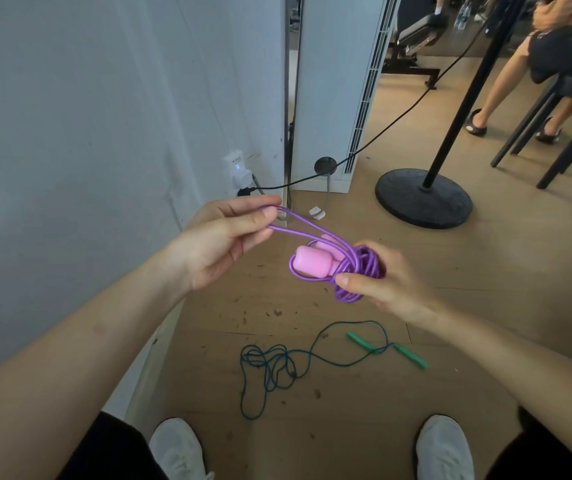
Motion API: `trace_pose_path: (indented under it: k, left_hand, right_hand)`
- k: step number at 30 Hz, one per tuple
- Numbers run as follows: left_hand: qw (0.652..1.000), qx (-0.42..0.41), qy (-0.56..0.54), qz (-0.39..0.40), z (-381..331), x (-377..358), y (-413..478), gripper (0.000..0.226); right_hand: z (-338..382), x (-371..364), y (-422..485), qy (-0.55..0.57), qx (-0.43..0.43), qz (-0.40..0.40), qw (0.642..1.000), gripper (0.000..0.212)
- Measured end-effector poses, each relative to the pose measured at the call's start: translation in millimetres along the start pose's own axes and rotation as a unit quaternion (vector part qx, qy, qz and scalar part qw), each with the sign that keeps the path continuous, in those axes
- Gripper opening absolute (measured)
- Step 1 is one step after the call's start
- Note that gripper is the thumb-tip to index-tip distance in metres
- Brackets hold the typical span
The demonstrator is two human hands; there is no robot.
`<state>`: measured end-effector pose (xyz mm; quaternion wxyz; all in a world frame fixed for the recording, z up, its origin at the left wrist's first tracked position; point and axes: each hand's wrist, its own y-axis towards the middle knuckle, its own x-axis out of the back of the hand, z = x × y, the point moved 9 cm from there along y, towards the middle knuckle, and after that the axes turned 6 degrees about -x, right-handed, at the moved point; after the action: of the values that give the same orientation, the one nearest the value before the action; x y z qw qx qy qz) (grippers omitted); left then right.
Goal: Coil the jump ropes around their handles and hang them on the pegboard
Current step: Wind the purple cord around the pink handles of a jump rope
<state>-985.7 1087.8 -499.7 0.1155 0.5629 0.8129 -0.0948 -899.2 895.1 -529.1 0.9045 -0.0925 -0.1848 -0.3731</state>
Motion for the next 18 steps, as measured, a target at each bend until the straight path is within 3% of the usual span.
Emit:
trace_pose_path:
  k: [3, 5, 7, 13, 18]
  left_hand:
    - [0.988, -0.053, 0.142, -0.007, -3.9, 4.5, -0.4, 0.038]
    - [0.964, -0.088, 0.250, -0.008, -6.8, 6.4, -0.8, 0.036]
    - [0.944, -0.106, 0.311, 0.014, -5.9, 0.0, -1.5, 0.035]
    - [0.959, -0.029, 0.275, 0.056, 17.5, -16.5, -3.5, 0.018]
    - [0.987, -0.034, 0.159, -0.006, 26.8, -23.7, -7.9, 0.015]
  right_hand:
    - [-8.3, -3.9, -2.5, 0.105, -0.049, 0.044, 0.992, 0.050]
    - [-11.5, -6.0, -4.8, 0.151, -0.075, 0.062, 0.984, 0.041]
    - [-18.5, -11.3, -7.8, 0.189, -0.124, 0.081, 0.971, 0.044]
    - [-28.3, -29.4, -20.4, 0.295, -0.228, 0.120, 0.920, 0.034]
    - [-30.1, -33.4, -20.8, 0.329, -0.263, 0.108, 0.900, 0.046]
